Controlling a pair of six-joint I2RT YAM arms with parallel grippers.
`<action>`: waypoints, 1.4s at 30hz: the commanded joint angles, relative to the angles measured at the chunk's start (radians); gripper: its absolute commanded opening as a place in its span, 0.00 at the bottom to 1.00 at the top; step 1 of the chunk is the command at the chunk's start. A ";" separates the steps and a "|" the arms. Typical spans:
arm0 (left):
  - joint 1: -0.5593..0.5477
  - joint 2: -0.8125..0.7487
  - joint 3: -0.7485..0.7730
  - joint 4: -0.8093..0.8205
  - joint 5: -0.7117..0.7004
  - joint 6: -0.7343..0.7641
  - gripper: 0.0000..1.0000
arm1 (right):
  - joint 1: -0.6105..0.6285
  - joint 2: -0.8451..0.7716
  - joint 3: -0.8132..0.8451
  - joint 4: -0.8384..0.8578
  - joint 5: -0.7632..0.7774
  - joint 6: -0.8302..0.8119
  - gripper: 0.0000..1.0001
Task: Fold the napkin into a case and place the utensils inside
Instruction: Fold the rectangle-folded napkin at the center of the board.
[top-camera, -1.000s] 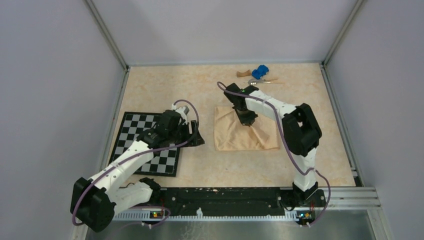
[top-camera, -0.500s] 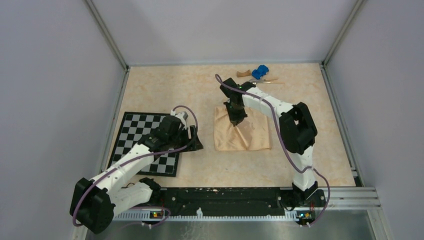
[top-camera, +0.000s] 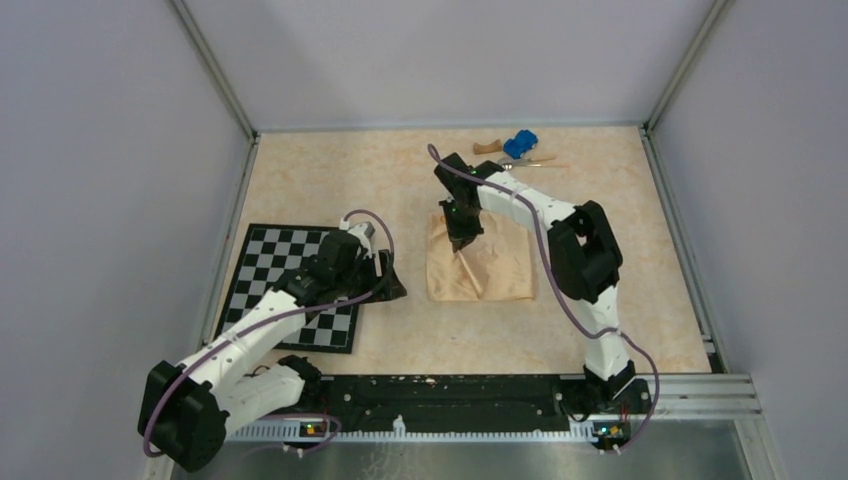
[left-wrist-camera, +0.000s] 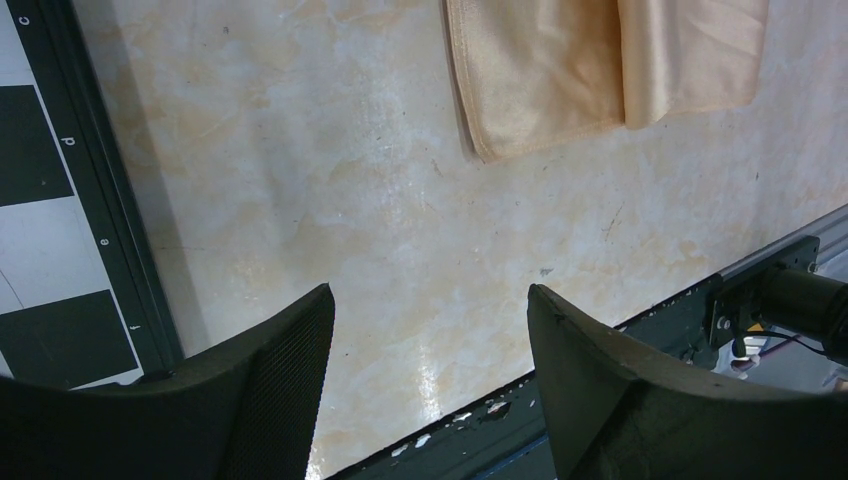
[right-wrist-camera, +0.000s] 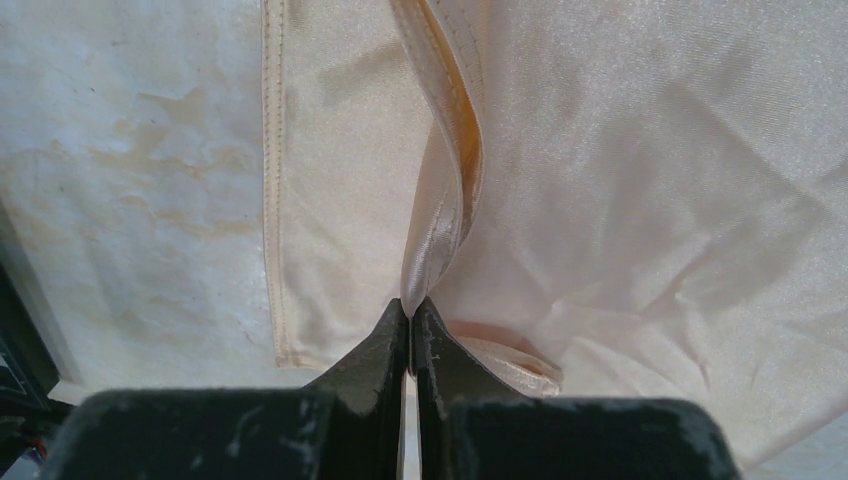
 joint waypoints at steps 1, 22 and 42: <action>0.005 -0.025 -0.004 0.029 -0.004 -0.006 0.76 | 0.003 0.012 0.066 0.010 -0.028 0.029 0.00; 0.005 -0.037 -0.013 0.026 -0.010 -0.005 0.76 | 0.018 0.060 0.145 -0.002 -0.046 0.047 0.00; 0.006 -0.038 -0.015 0.025 -0.017 0.000 0.77 | 0.042 0.084 0.195 -0.022 -0.046 0.054 0.00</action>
